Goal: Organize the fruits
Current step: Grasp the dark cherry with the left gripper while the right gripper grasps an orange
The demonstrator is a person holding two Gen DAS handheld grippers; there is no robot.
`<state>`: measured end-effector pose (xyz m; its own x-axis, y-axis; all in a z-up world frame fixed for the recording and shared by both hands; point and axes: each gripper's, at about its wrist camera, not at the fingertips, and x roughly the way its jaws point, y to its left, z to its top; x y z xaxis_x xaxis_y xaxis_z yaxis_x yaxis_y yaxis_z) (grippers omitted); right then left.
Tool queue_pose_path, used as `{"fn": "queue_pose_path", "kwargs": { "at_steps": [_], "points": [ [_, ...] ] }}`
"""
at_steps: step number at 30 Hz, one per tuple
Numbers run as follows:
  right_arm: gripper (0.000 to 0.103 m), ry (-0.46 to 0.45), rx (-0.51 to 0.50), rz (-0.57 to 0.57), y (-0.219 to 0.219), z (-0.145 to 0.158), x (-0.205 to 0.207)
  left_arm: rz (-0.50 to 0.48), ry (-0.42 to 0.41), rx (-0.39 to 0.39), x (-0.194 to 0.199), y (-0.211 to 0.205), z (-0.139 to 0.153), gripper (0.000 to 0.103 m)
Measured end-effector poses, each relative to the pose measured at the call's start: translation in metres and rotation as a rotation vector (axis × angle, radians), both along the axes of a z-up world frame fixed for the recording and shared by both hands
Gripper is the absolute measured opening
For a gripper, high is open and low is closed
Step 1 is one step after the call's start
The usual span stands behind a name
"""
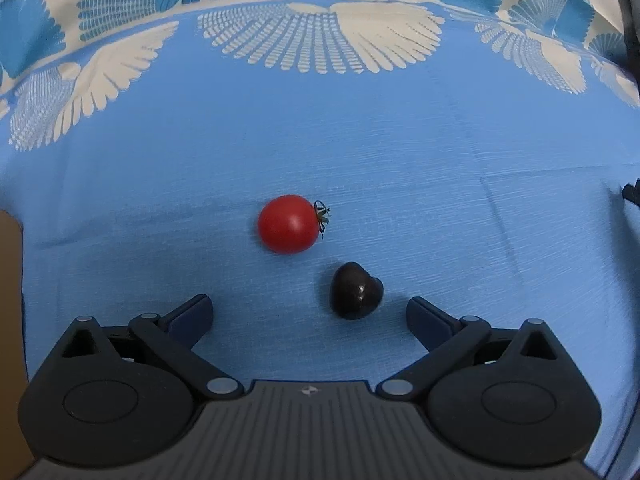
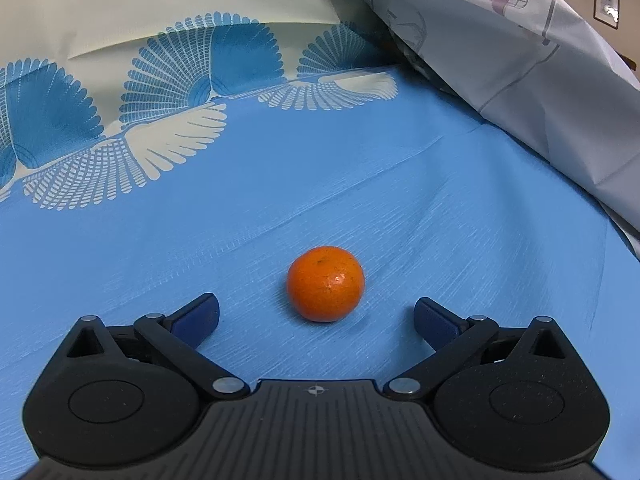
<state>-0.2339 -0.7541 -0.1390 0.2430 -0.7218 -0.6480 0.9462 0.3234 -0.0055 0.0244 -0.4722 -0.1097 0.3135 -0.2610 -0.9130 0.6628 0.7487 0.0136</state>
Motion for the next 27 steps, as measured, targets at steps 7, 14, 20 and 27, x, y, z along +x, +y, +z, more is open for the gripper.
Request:
{"fn": "queue_pose_path", "kwargs": {
  "at_steps": [7, 14, 20, 27],
  "points": [
    [0.038, -0.030, -0.002, 0.015, 0.008, 0.015, -0.013, -0.032, 0.040, -0.130, -0.010, 0.023, 0.019, 0.005],
    [0.039, -0.089, 0.010, 0.073, 0.049, 0.039, -0.022, -0.034, 0.000, -0.159, -0.020, 0.040, 0.042, 0.006],
    [0.039, -0.048, 0.000, 0.088, 0.061, 0.041, -0.022, -0.105, -0.003, -0.182, -0.032, 0.023, 0.045, 0.059],
    [0.039, -0.038, 0.030, 0.054, 0.051, 0.022, -0.034, -0.207, 0.006, -0.114, -0.047, -0.025, 0.016, 0.063]
  ]
}}
